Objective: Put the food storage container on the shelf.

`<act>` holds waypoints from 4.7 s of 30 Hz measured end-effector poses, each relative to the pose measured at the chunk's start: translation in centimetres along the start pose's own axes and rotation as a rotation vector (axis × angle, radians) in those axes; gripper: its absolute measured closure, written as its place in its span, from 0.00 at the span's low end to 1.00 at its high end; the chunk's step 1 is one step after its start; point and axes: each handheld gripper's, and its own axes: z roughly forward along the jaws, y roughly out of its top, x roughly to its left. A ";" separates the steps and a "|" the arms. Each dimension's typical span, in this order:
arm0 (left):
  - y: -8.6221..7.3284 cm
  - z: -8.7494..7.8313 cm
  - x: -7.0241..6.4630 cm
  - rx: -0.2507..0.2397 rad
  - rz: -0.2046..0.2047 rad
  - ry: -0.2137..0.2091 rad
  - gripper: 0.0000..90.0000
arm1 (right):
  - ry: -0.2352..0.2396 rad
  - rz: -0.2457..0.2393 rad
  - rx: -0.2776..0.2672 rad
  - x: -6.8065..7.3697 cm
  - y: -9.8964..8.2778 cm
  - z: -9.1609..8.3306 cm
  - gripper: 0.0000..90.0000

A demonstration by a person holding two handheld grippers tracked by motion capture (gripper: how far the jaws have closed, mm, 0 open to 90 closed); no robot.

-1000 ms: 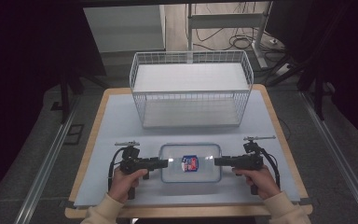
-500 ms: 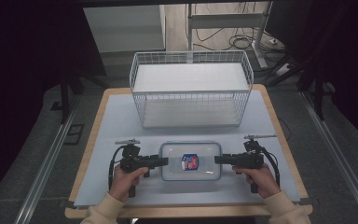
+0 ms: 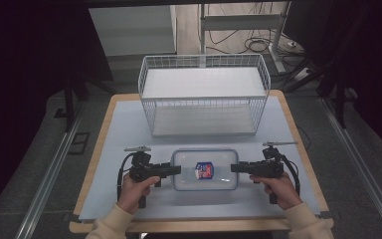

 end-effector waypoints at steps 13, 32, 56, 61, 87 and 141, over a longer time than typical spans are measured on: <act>2.2 -0.2 -1.1 -0.029 0.040 -0.002 0.55 | -0.015 -0.044 -0.036 0.9 1.8 -1.3 0.61; 6.2 -1.7 -2.9 -0.079 0.106 0.004 0.55 | -0.022 -0.118 -0.078 3.1 5.7 -2.9 0.61; 12.1 -2.8 -4.5 -0.119 0.159 -0.003 0.55 | -0.045 -0.178 -0.126 5.0 11.1 -4.9 0.61; 13.5 -3.4 -5.0 -0.134 0.173 -0.003 0.55 | -0.048 -0.196 -0.132 5.8 12.5 -5.3 0.61; 22.4 -4.5 -4.5 -0.165 0.186 0.012 0.55 | -0.060 -0.200 -0.167 6.5 21.0 -5.3 0.60; 27.5 -2.1 1.6 -0.225 -0.059 0.111 0.26 | -0.261 -0.064 -0.221 2.3 26.1 -3.0 0.45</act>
